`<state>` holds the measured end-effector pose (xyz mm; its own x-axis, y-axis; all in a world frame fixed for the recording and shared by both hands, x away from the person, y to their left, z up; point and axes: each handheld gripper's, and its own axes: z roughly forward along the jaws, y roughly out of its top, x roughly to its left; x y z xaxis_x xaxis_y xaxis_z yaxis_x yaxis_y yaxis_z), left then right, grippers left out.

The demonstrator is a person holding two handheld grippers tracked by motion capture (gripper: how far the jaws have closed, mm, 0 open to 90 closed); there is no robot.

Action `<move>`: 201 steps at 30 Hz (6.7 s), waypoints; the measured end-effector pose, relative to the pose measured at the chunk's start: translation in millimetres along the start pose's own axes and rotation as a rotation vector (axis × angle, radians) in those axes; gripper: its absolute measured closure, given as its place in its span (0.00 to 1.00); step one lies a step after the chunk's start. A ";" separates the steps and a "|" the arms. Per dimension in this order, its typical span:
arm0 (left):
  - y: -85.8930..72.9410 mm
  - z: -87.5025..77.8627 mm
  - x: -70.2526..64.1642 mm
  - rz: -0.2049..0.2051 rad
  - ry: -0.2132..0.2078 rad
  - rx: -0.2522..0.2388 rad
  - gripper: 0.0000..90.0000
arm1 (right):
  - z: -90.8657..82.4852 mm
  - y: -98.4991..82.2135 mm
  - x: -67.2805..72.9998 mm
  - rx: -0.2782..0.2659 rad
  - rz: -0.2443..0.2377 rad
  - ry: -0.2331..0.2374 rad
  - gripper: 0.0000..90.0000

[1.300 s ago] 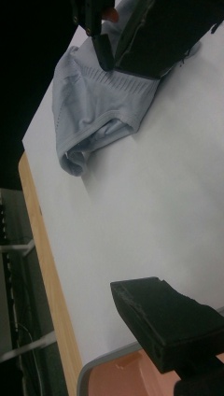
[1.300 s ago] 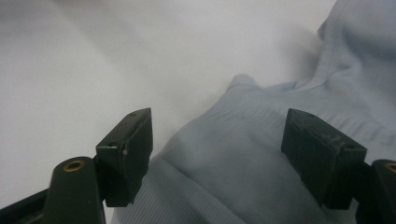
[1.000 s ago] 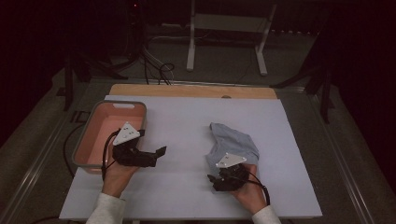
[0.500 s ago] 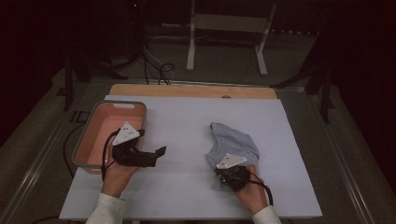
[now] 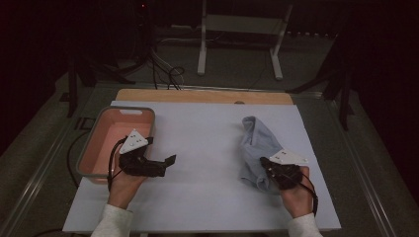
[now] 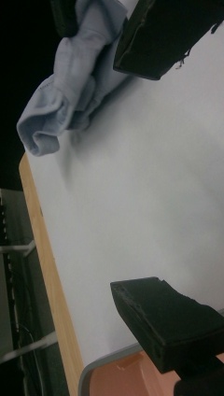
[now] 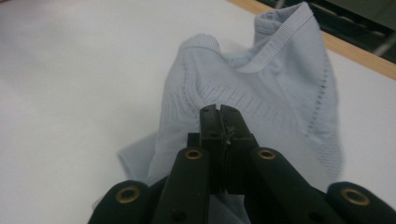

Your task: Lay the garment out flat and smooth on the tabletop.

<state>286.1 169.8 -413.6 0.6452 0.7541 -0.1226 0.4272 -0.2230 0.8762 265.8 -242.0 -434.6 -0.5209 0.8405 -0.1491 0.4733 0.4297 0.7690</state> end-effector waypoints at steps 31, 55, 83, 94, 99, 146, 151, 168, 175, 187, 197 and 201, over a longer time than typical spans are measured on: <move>4.1 65.8 -61.2 0.103 -0.117 0.091 0.02 | -30.2 -19.6 -57.4 -0.027 0.146 -0.126 0.99; 11.6 112.7 -101.7 0.156 -0.208 0.136 0.07 | -32.4 -21.5 -62.3 -0.035 0.163 -0.126 0.99; 13.8 191.9 -173.8 0.347 -0.292 0.286 0.54 | -34.7 -23.0 -65.9 -0.047 0.169 -0.130 0.98; 26.6 184.7 -161.7 0.268 -0.302 0.214 0.98 | -40.1 -26.5 -73.6 -0.050 0.190 -0.161 0.98; 28.5 175.7 -150.9 0.249 -0.278 0.195 0.99 | -42.3 -27.8 -76.6 -0.051 0.199 -0.167 0.98; -11.4 52.2 -43.8 0.077 -0.085 0.105 0.99 | -9.2 -27.4 -52.1 0.047 0.131 -0.080 0.99; -16.0 45.9 -43.9 0.081 -0.080 0.114 0.99 | -10.3 -28.0 -54.2 0.045 0.141 -0.085 0.86; -38.8 30.9 -42.7 0.072 -0.089 0.138 0.99 | 5.7 -30.9 -49.4 0.039 0.192 -0.010 0.53; -44.7 25.9 -41.5 0.065 -0.091 0.139 0.99 | 9.0 -28.9 -50.1 0.033 0.198 0.013 0.62; -54.9 7.6 -35.0 0.052 -0.063 0.137 0.99 | 32.1 -19.7 -51.8 0.068 0.190 0.113 0.75; -60.3 1.3 -32.5 0.049 -0.053 0.135 0.99 | 47.9 -9.2 -38.3 0.109 0.150 0.190 0.98; -62.8 -1.5 -34.8 0.062 -0.057 0.145 0.99 | 46.1 3.8 -37.4 0.070 0.124 0.111 0.98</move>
<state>235.9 158.5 -463.6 0.7067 0.7003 -0.1002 0.4693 -0.3581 0.8072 319.8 -256.6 -454.8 -0.5290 0.8485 0.0164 0.5851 0.3507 0.7312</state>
